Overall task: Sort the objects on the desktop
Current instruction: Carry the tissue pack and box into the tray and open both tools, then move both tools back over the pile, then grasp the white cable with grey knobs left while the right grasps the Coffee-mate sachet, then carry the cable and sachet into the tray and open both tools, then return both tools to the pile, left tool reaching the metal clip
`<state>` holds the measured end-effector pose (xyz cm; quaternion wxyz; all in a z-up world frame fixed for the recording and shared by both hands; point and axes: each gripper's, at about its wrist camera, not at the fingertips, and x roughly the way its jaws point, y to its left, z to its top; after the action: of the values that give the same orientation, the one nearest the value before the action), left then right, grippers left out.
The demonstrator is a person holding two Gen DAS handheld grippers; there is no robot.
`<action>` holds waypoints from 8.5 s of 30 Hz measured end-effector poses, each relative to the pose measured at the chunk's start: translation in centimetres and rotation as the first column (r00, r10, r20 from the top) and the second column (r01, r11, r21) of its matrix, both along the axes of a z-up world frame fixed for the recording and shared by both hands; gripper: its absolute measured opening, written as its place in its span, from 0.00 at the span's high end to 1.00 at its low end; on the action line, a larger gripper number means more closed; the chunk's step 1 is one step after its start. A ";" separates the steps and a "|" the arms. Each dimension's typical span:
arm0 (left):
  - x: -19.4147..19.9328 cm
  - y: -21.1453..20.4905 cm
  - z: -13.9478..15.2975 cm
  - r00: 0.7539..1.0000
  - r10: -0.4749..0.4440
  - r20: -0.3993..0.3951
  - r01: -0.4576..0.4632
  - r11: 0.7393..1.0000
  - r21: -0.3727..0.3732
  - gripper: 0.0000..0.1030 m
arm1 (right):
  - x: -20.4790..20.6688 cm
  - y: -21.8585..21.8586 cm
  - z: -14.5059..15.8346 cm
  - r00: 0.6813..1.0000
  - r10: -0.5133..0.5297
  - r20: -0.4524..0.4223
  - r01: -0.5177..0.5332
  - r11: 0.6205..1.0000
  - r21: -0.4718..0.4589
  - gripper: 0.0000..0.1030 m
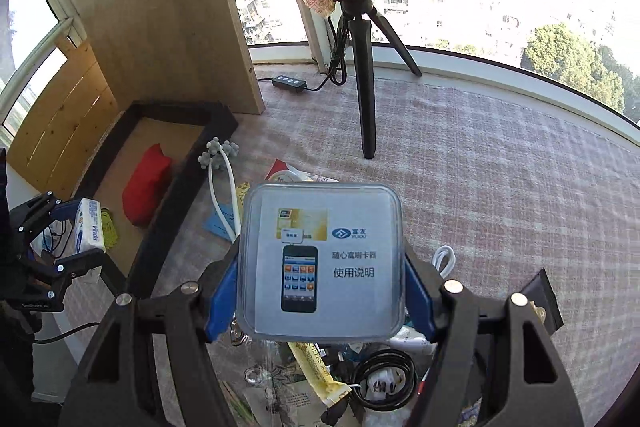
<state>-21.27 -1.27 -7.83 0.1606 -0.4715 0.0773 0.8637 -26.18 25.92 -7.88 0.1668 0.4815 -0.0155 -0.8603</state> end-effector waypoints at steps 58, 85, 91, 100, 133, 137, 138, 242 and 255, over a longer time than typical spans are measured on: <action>0.0 -18.5 1.9 0.898 0.418 -0.138 -0.417 0.908 0.033 0.26 | -0.2 -22.5 3.6 0.962 0.184 -0.203 -0.199 0.979 -0.055 0.27; -4.9 3.7 -1.8 0.998 0.058 0.022 -0.059 0.997 0.047 0.32 | 8.9 7.2 1.8 0.983 -0.158 -0.090 0.155 0.987 -0.032 0.28; -7.9 5.5 -4.1 0.993 0.072 0.090 -0.076 0.996 0.047 0.33 | 6.2 2.1 -0.6 0.999 0.018 -0.041 -0.018 1.000 0.004 0.42; -12.0 6.2 -7.0 0.980 0.134 0.147 -0.139 0.990 0.023 0.34 | -1.3 -2.1 -4.4 0.997 0.064 0.048 -0.064 0.998 -0.001 0.52; -12.1 7.9 -9.5 0.976 0.063 0.207 -0.097 0.982 0.160 0.88 | -6.5 -4.0 -7.9 0.989 -0.021 0.148 0.048 0.981 -0.185 0.89; -10.5 7.0 -7.4 0.984 0.062 0.170 -0.096 0.975 0.200 0.93 | -5.3 -3.6 -5.4 0.996 -0.036 0.077 0.051 0.978 -0.200 0.89; -10.1 6.7 -6.9 0.984 0.063 0.164 -0.097 0.972 0.212 0.94 | -5.0 -3.4 -4.7 0.997 -0.041 0.061 0.053 0.977 -0.207 0.89; -0.7 3.0 -5.7 0.990 -0.064 0.129 0.070 0.997 -0.037 0.66 | 3.9 -3.8 -0.3 0.991 0.133 0.011 -0.134 0.988 0.082 0.51; -1.6 5.5 -9.9 0.975 -0.054 0.216 0.082 0.989 -0.124 0.66 | 0.7 -5.8 -6.6 0.954 0.245 0.172 -0.274 0.946 0.175 0.52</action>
<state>-22.83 4.28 -17.70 0.1659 -0.5675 0.1330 0.7955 -25.45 20.16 -14.52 0.2287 0.5559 0.1208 -0.7900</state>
